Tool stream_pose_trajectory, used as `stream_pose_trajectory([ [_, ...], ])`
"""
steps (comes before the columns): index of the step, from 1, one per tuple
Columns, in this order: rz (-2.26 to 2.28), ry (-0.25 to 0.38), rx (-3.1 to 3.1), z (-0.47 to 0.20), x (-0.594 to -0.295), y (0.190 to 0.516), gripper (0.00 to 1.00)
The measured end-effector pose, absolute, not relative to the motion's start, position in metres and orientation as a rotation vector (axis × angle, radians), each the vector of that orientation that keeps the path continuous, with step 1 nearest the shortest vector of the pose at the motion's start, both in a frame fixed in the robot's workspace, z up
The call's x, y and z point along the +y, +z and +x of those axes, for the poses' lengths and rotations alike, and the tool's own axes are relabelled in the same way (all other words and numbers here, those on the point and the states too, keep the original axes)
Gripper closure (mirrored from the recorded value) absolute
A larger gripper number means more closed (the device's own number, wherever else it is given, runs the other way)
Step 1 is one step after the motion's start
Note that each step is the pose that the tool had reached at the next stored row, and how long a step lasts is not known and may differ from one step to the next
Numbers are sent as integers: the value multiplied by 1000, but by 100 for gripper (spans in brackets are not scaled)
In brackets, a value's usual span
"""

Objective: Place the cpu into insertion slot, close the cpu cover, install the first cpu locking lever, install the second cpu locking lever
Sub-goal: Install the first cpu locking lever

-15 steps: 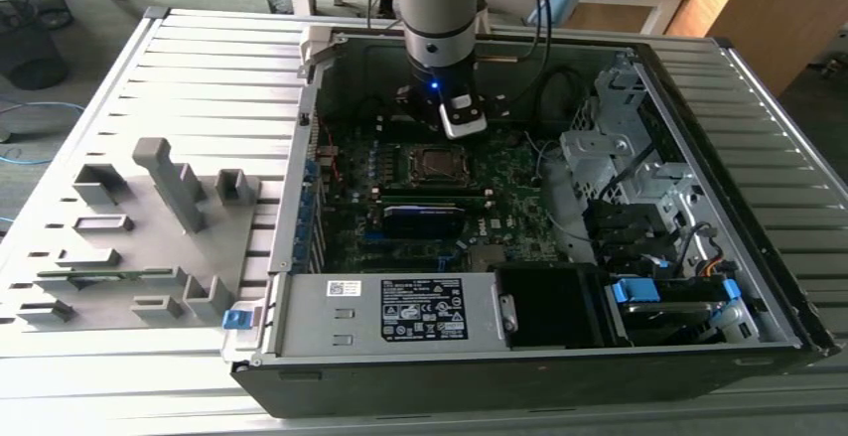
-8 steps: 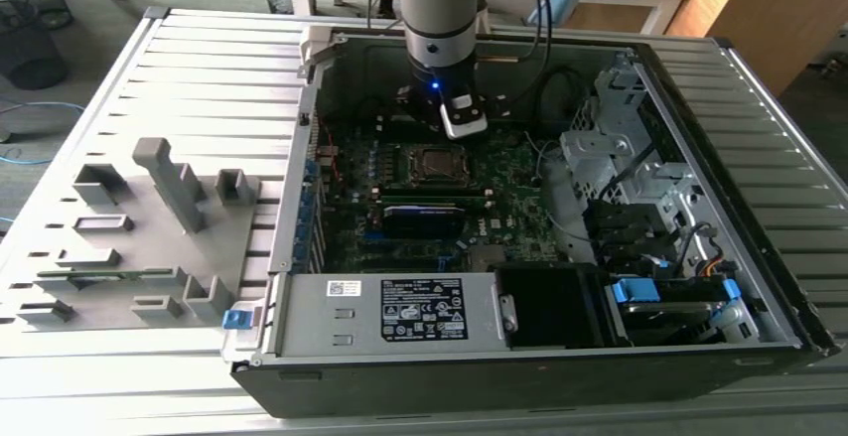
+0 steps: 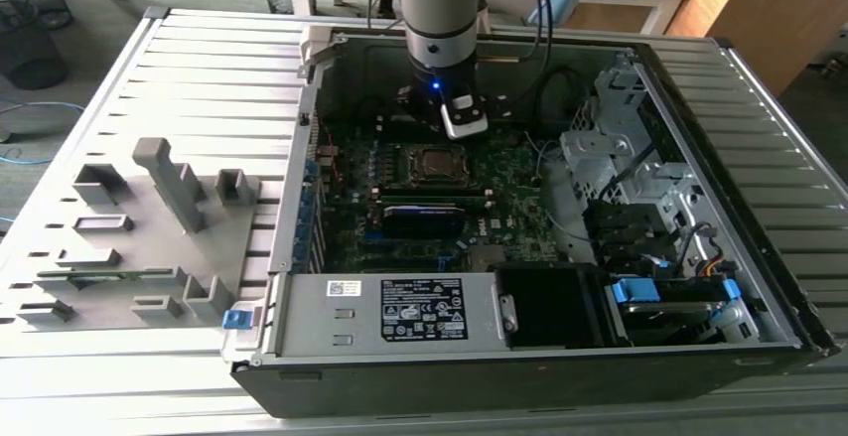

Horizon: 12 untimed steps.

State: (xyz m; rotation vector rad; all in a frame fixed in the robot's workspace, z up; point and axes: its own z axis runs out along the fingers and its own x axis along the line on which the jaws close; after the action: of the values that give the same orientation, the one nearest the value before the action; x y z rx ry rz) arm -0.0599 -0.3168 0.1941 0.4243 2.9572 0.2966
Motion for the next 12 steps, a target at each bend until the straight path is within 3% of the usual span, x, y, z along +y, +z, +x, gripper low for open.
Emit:
stream_pose_trajectory([
  [12, 424, 297, 2957, -59, -317, 194, 89],
])
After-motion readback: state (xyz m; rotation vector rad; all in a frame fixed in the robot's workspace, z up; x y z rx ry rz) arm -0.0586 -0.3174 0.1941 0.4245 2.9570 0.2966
